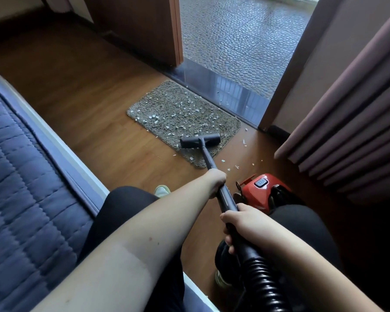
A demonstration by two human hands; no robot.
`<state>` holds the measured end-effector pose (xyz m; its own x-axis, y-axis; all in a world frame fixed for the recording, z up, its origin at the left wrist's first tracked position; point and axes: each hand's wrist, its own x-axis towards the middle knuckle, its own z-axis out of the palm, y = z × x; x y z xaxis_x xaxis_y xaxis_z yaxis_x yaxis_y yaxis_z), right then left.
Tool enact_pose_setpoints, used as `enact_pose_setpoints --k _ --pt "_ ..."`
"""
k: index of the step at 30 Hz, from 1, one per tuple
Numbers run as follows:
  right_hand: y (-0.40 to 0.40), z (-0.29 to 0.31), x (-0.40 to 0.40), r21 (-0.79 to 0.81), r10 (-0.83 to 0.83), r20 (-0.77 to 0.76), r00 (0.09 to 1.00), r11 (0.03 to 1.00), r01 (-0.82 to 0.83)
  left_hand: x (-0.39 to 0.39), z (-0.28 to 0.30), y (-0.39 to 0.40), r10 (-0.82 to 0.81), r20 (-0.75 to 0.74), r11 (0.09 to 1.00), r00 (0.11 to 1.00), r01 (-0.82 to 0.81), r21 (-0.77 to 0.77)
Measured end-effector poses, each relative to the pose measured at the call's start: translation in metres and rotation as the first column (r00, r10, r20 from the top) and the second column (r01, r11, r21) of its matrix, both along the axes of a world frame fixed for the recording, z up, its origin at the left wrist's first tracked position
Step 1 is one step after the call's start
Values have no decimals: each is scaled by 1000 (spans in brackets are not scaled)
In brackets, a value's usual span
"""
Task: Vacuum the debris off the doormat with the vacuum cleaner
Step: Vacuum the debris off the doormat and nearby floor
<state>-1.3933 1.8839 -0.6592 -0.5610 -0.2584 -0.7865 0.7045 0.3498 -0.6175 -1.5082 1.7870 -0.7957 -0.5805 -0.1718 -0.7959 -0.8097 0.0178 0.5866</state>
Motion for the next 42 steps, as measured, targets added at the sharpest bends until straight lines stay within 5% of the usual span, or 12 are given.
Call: enact_pose_setpoints --k 27,42 --pt "-101 -60 -150 -77 -26 -12 1000 997 25 -160 -43 -112 79 21 990 997 -76 -116" --pt "-80 -27 -117 -88 7 -26 1000 996 -10 -120 -20 -103 208 -29 975 978 -210 -74"
